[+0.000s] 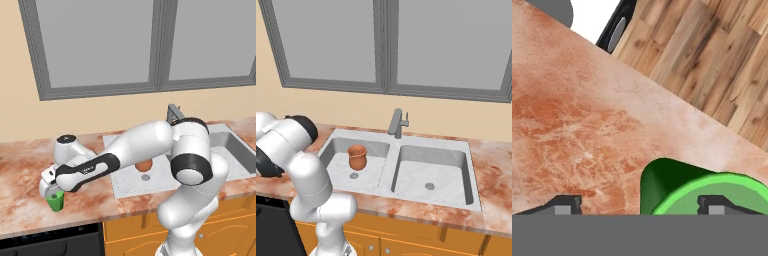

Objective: Place the jug in the left basin and the cup in the right basin of the sink.

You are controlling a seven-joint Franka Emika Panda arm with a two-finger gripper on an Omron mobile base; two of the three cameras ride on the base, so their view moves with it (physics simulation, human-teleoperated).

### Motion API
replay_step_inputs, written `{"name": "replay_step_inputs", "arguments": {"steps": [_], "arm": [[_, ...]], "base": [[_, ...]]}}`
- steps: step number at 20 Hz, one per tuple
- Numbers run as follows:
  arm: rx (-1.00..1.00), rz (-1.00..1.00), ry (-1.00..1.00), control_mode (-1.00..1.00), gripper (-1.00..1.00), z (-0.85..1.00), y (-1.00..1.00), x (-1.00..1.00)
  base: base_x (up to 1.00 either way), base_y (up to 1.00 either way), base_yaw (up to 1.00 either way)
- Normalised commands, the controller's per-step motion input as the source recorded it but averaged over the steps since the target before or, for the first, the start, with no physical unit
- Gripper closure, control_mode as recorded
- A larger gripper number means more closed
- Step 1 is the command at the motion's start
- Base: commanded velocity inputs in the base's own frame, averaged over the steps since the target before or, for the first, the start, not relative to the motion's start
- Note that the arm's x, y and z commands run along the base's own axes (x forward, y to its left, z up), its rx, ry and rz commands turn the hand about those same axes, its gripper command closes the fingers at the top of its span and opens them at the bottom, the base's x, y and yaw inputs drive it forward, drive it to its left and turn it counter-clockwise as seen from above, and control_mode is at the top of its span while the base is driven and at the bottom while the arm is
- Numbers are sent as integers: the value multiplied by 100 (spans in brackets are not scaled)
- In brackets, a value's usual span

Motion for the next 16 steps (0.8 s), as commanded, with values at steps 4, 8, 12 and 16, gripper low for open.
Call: {"name": "replay_step_inputs", "arguments": {"steps": [4, 8, 12, 16], "arm": [[0, 0, 0, -100, 100, 0, 0, 0], [0, 0, 0, -100, 100, 0, 0, 0], [0, 0, 0, -100, 100, 0, 0, 0], [0, 0, 0, -100, 100, 0, 0, 0]], "base": [[0, 0, 0], [0, 0, 0], [0, 0, 0], [0, 0, 0]]}}
